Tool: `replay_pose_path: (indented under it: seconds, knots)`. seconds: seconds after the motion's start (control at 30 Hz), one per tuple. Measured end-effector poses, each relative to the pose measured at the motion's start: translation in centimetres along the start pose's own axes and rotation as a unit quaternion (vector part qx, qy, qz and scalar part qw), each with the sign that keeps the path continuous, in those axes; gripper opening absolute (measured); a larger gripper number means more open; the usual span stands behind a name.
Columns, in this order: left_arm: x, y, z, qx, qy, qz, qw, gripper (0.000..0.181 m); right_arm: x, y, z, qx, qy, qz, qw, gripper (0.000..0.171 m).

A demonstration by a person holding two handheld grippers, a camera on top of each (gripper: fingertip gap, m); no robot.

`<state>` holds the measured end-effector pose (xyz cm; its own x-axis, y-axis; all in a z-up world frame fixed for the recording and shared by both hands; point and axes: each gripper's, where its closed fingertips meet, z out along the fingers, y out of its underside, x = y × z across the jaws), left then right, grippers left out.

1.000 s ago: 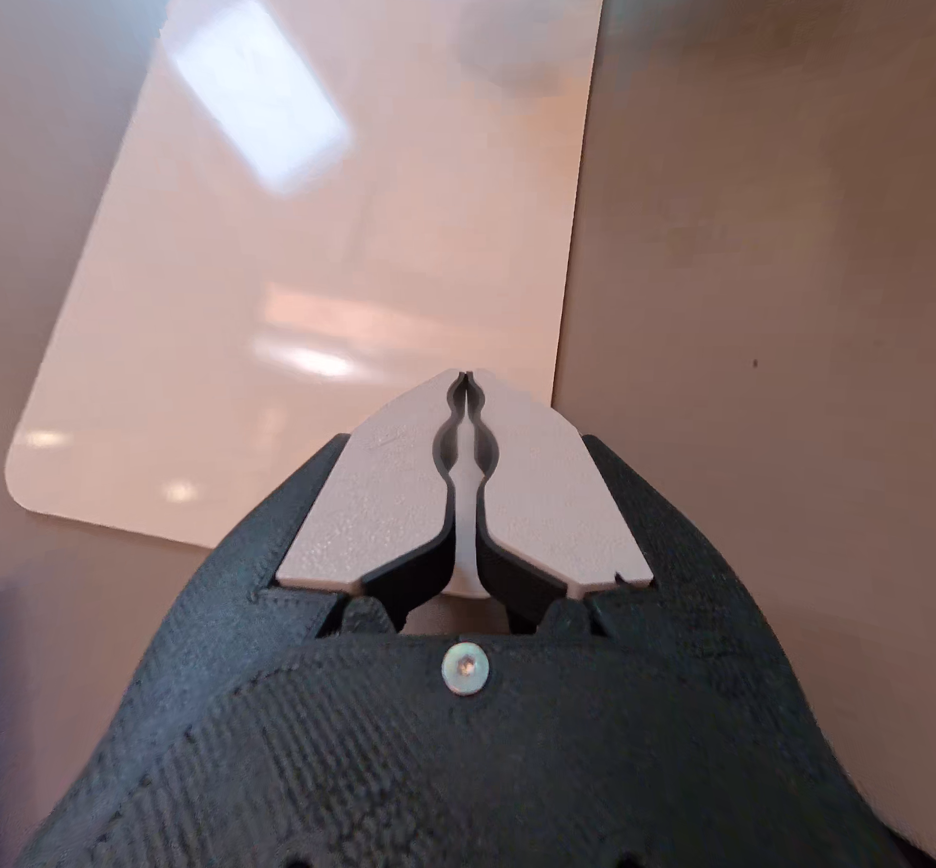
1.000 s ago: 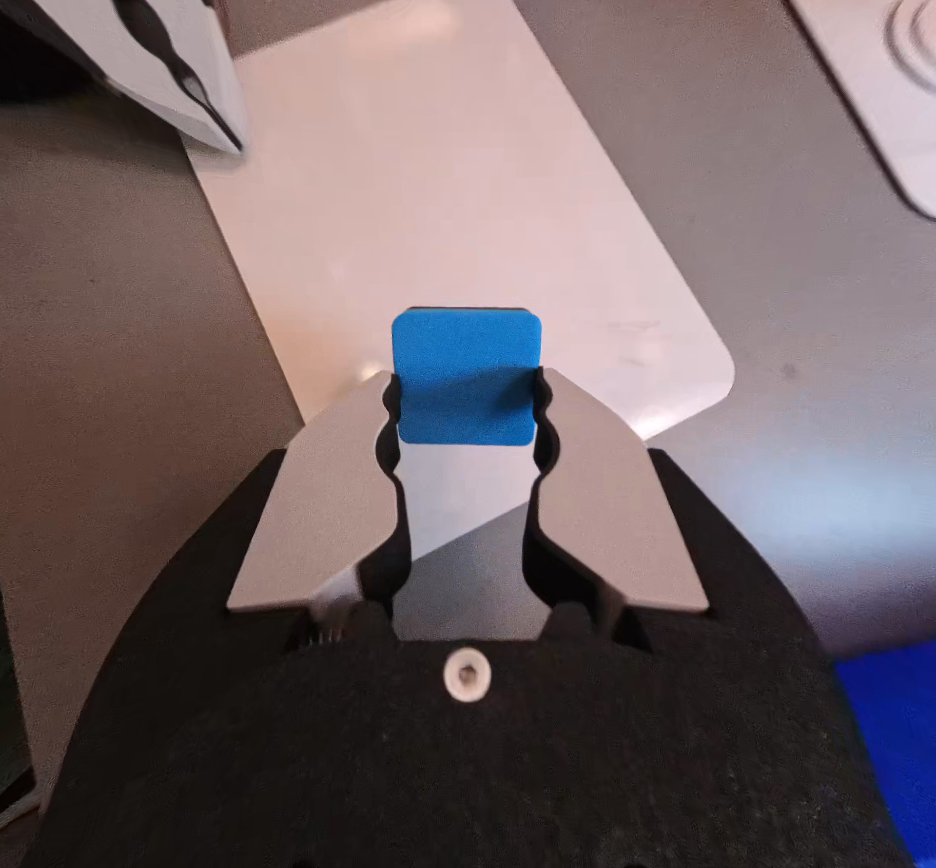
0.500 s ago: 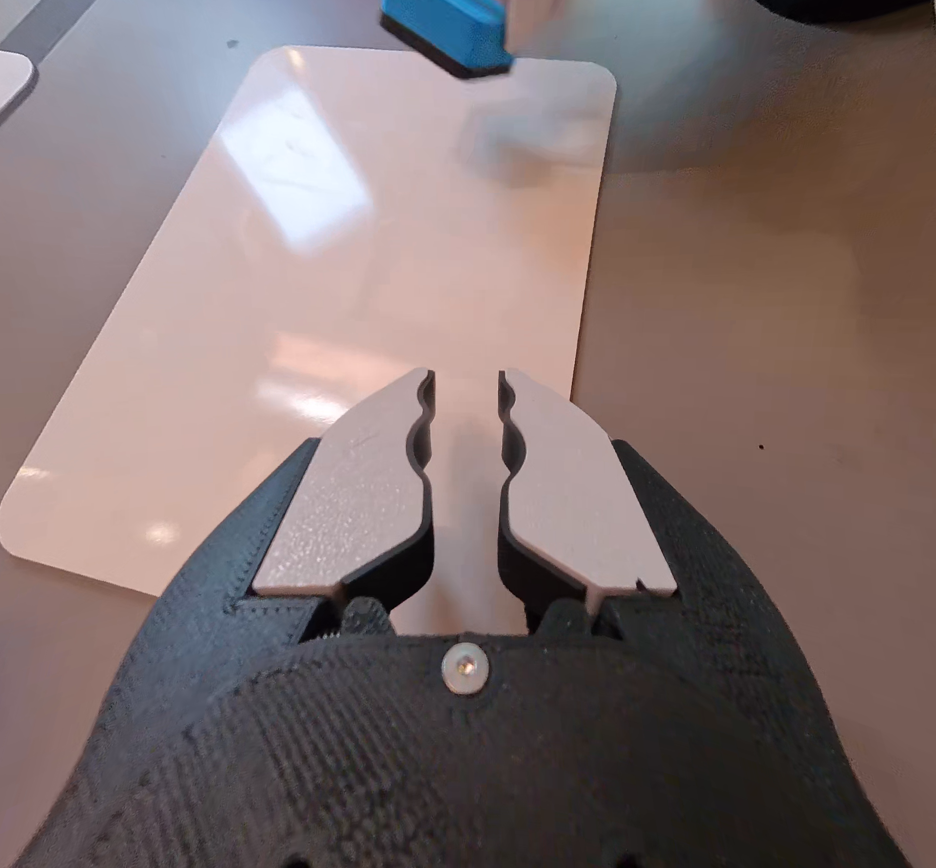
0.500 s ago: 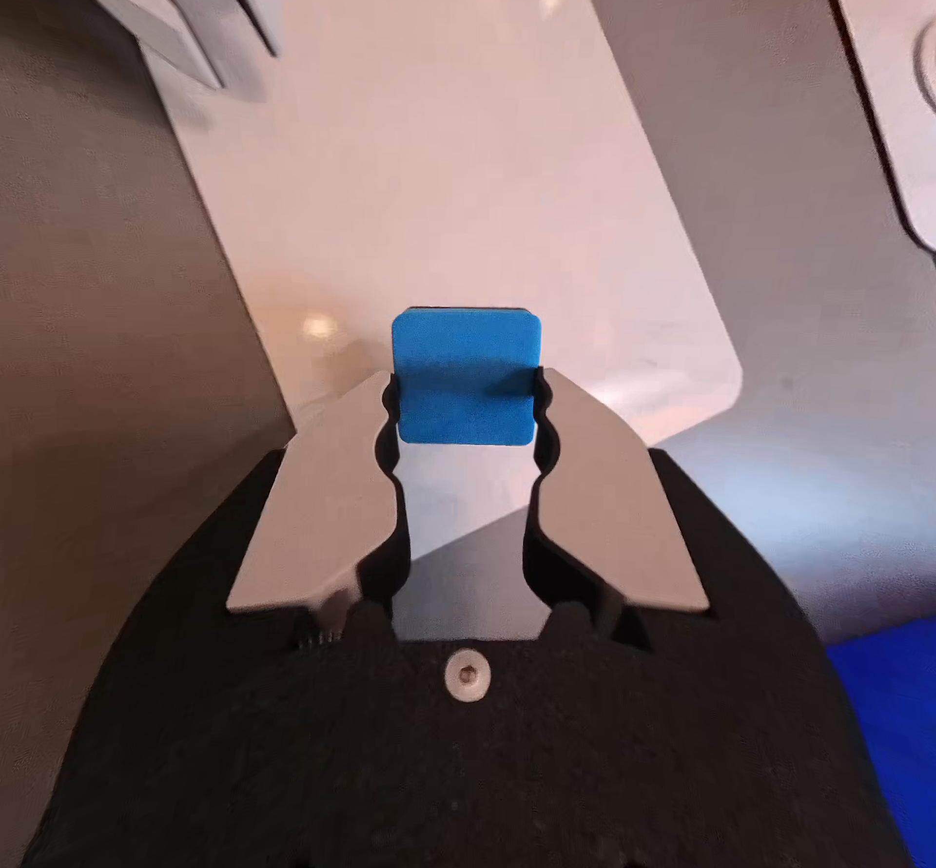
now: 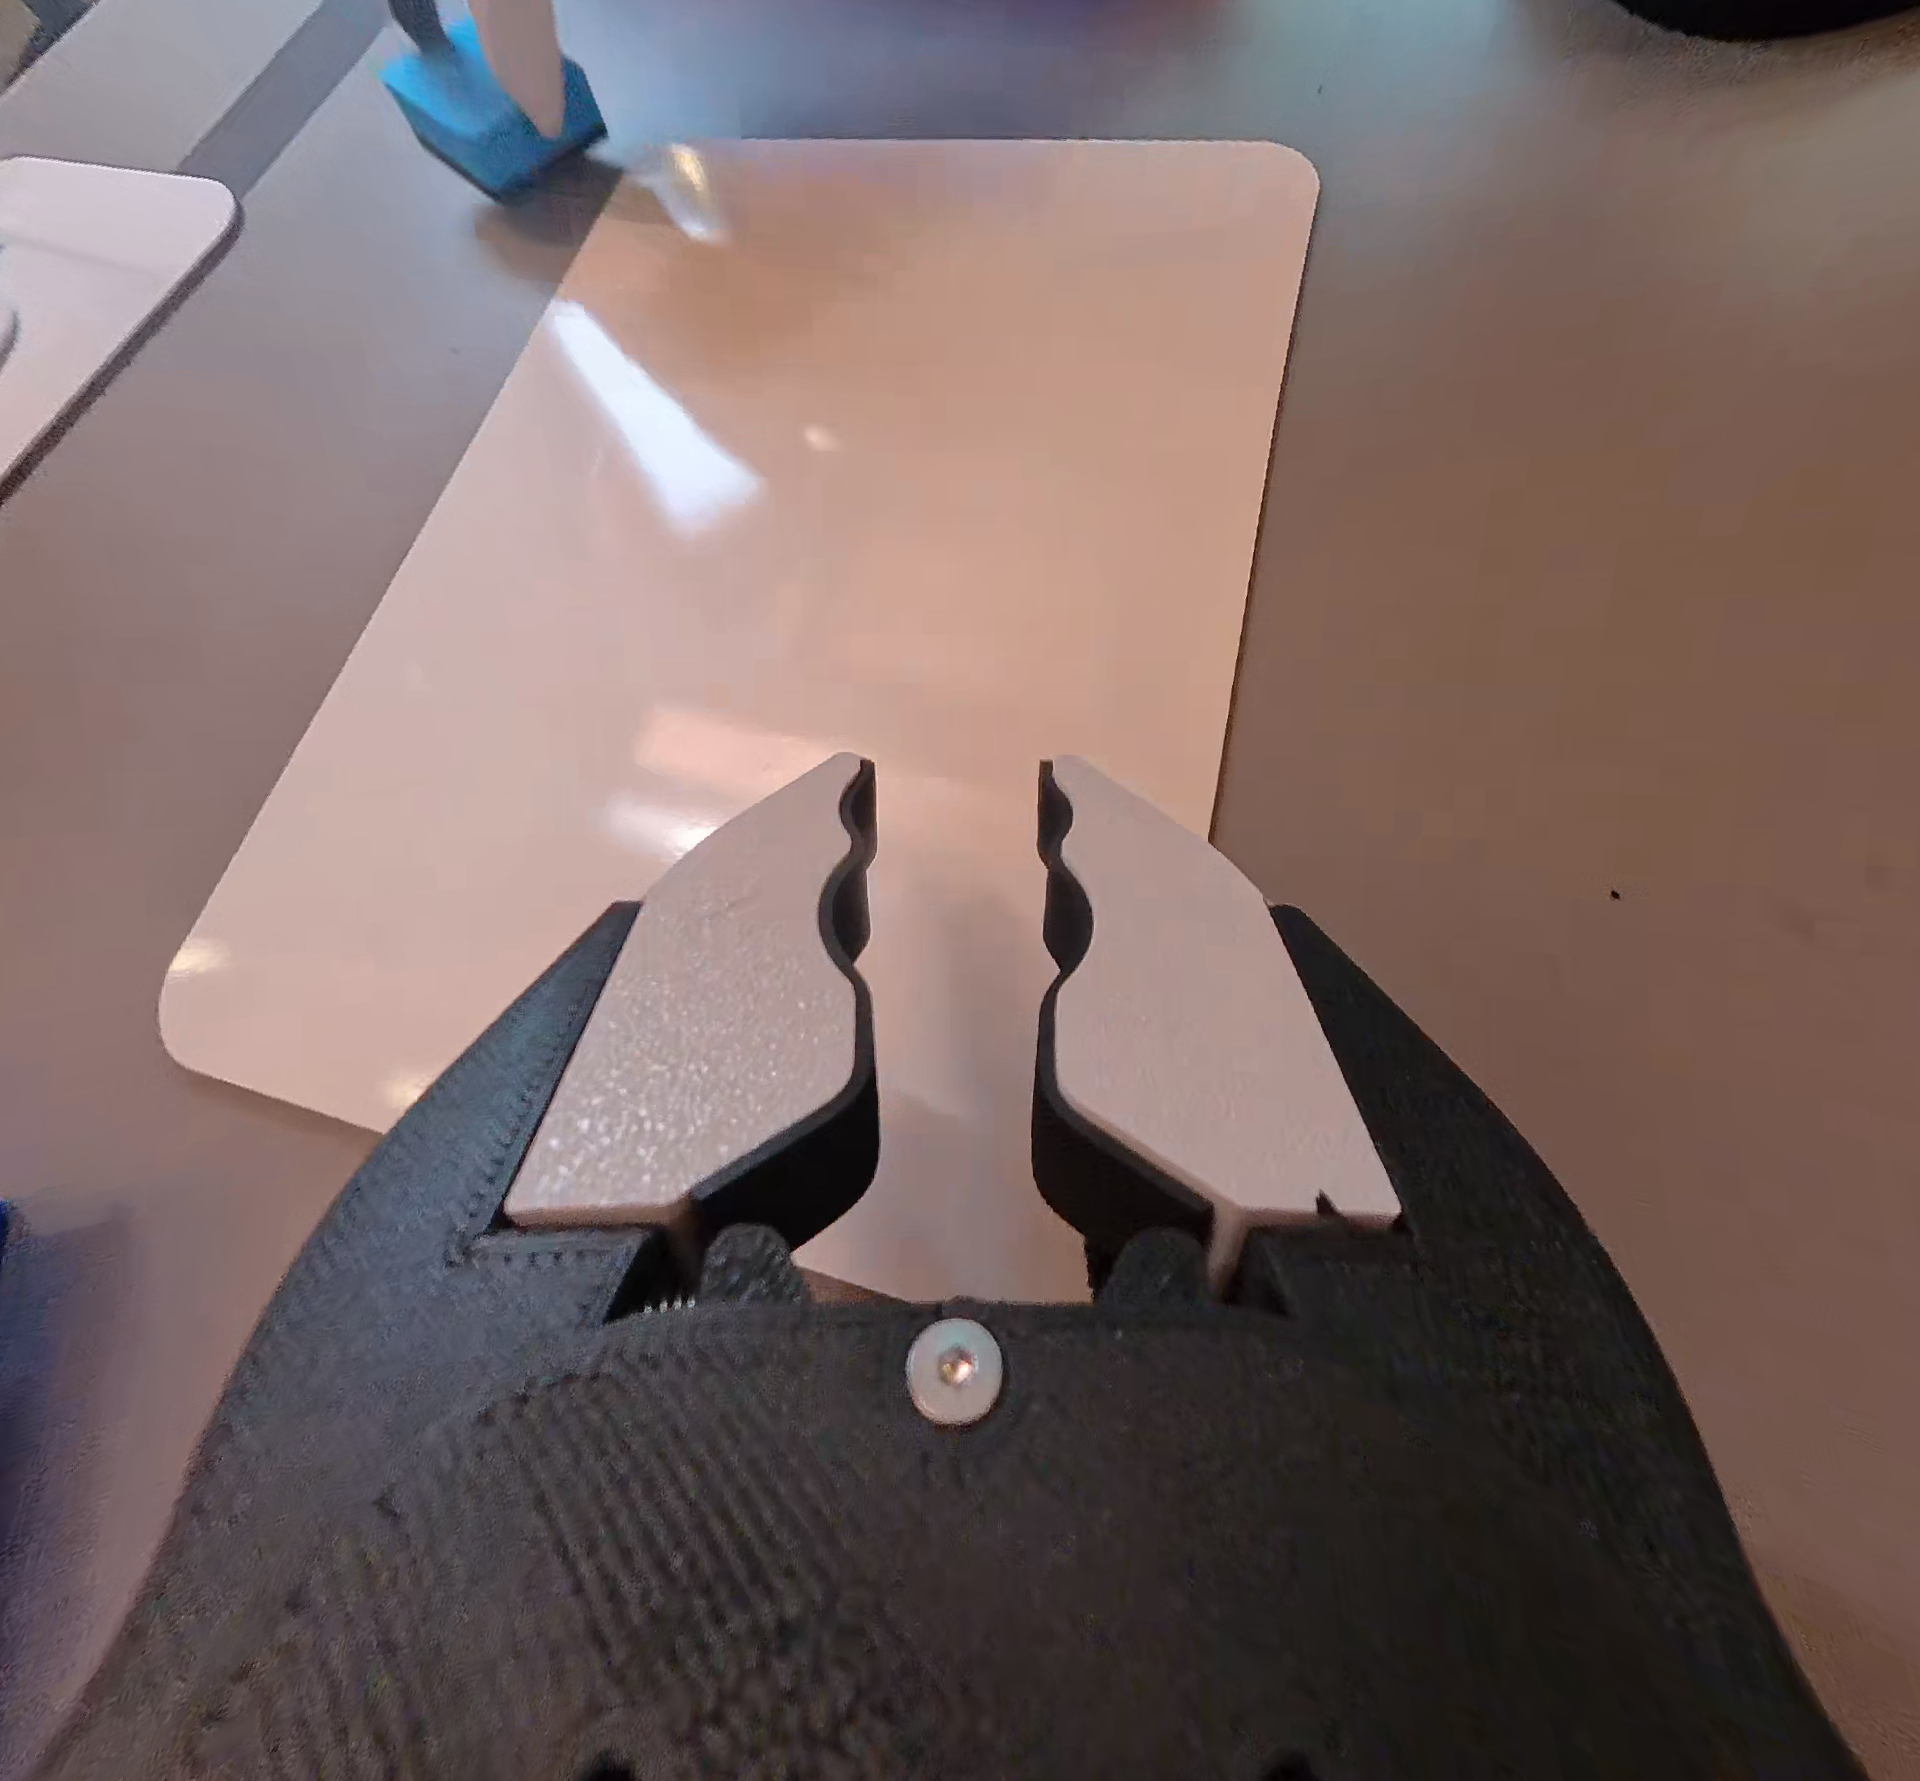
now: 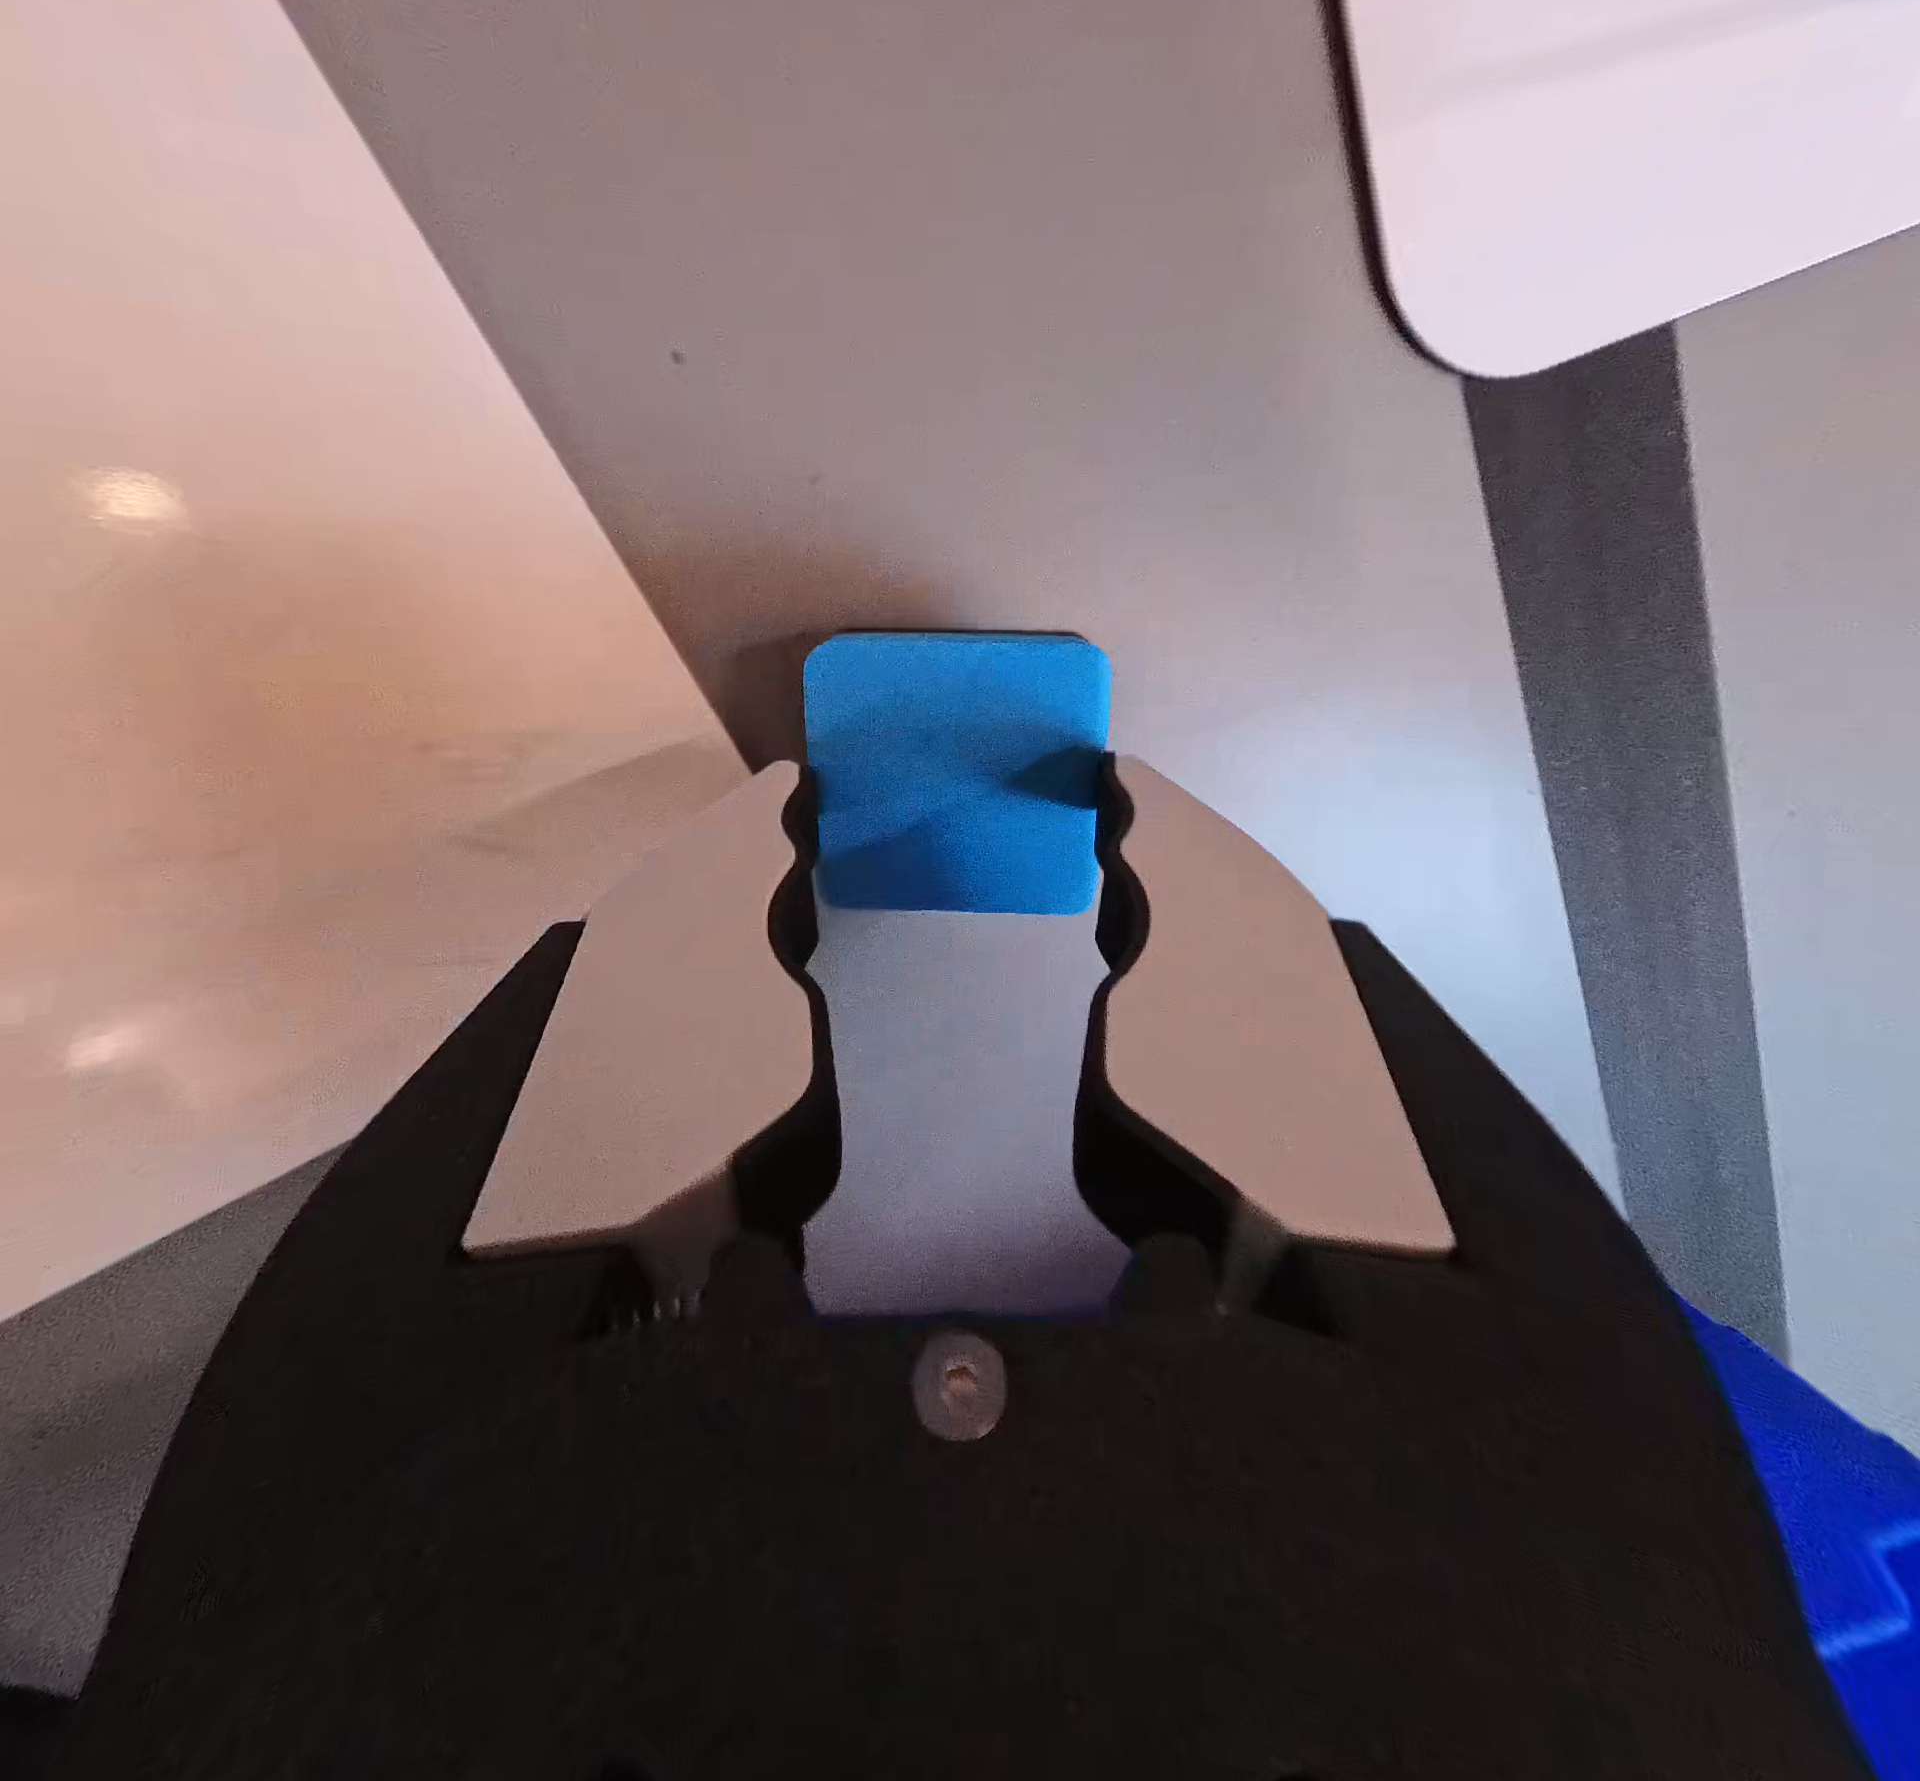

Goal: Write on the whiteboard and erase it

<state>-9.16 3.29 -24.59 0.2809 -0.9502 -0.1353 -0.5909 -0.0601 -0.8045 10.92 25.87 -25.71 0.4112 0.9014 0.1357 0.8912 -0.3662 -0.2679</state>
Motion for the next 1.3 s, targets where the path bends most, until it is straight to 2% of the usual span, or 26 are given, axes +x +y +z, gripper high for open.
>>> replay_pose_path:
  seconds: [0.07, 0.1, 0.17, 0.3, 0.4, 0.5, 0.57, 0.67, 0.73, 0.77, 0.87, 0.97, 1.07, 1.2, 1.3]
  knots:
    - [0.1, -0.1, -0.1, 0.006, 0.006, -0.003, 1.000, 0.030, 0.2, 0.9, 1.3, -0.032, 0.012, -0.006, 0.999, 0.056]
    - [0.2, -0.2, -0.1, 0.009, 0.010, -0.006, 1.000, 0.030, 0.3, 1.1, 1.3, -0.038, 0.020, -0.006, 0.999, 0.066]
    - [0.3, -0.1, 0.0, 0.011, 0.017, -0.011, 1.000, 0.030, 0.2, 0.5, 0.1, -0.007, 0.027, 0.002, 1.000, 0.076]
    - [0.0, 0.1, 0.2, 0.013, 0.017, -0.018, 1.000, 0.031, -1.0, -2.7, -6.2, 0.140, 0.043, 0.024, 0.989, 0.081]
    - [-0.7, -0.3, -0.1, 0.028, 0.003, -0.029, 0.999, 0.029, -4.2, -4.3, -10.7, 0.260, 0.048, 0.027, 0.964, 0.081]
    - [-1.5, -0.9, -0.8, 0.049, -0.008, -0.048, 0.998, 0.027, -7.5, -4.3, -12.7, 0.359, 0.069, 0.033, 0.930, 0.085]
    - [-2.3, -1.4, -1.3, 0.067, -0.024, -0.056, 0.996, 0.025, -9.5, -3.7, -12.9, 0.421, 0.067, 0.053, 0.903, 0.076]
    - [-3.5, -2.0, -2.5, 0.098, -0.052, -0.054, 0.992, 0.007, -11.0, -2.2, -12.0, 0.473, 0.064, 0.089, 0.875, 0.055]
    - [-4.9, -2.6, -3.6, 0.125, -0.081, -0.062, 0.987, 0.000, -11.6, -1.5, -11.9, 0.506, 0.055, 0.093, 0.856, 0.012]
    - [-5.8, -2.8, -4.2, 0.134, -0.101, -0.067, 0.984, 0.000, -11.8, -1.3, -12.0, 0.519, 0.051, 0.089, 0.849, 0.000]
    - [-9.8, -2.7, -7.8, 0.138, -0.194, -0.071, 0.969, 0.000, -11.2, -1.3, -12.8, 0.537, 0.069, 0.084, 0.836, 0.000]
    - [-15.6, -1.0, -13.6, 0.078, -0.318, -0.079, 0.942, 0.000, -11.1, -1.3, -14.1, 0.547, 0.080, 0.076, 0.830, 0.000]
    - [-20.8, 1.3, -18.5, -0.017, -0.386, -0.102, 0.917, 0.000, -11.2, -1.1, -15.2, 0.555, 0.092, 0.063, 0.824, 0.000]
    - [-25.0, 5.9, -20.6, -0.213, -0.352, -0.140, 0.901, 0.013, -11.3, -0.6, -15.9, 0.557, 0.102, 0.054, 0.822, 0.000]
    - [-26.1, 9.7, -20.4, -0.374, -0.277, -0.117, 0.877, 0.024, -11.2, -0.3, -16.0, 0.554, 0.114, 0.045, 0.823, 0.000]
